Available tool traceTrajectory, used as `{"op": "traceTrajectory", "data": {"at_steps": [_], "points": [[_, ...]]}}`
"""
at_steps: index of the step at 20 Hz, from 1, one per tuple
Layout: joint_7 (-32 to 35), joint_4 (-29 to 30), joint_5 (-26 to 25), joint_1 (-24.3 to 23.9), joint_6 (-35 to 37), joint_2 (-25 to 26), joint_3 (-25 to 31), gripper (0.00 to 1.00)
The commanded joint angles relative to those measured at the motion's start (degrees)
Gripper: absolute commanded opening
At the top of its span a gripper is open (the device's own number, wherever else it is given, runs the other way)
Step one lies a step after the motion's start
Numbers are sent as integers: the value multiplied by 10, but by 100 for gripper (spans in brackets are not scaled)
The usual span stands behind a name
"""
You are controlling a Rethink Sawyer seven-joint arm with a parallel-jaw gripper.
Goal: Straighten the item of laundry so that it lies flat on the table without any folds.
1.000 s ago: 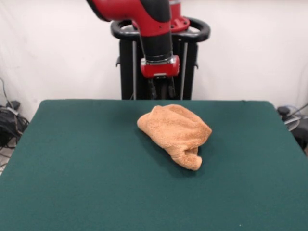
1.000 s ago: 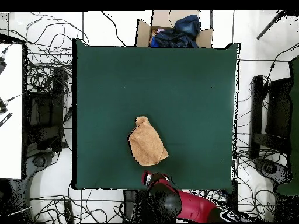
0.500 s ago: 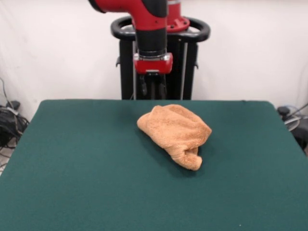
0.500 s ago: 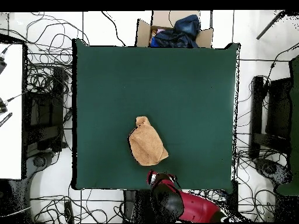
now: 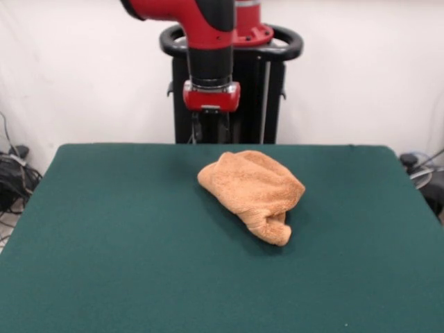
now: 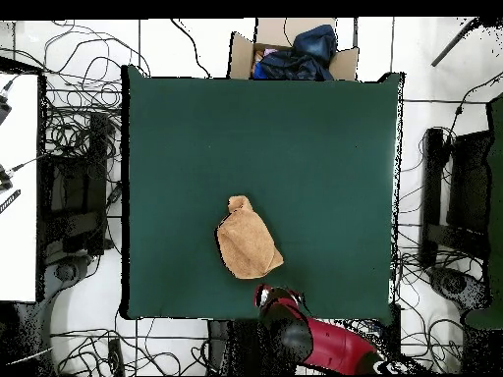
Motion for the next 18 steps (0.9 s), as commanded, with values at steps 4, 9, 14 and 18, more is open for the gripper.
{"op": "traceTrajectory", "data": {"at_steps": [4,9,14,18], "points": [[49,-90,-6,-5,61,54,12,100],[47,-98,-6,-25,74,83,31,100],[48,-101,-7,-36,73,98,38,100],[57,-93,-3,-46,70,105,46,100]]}}
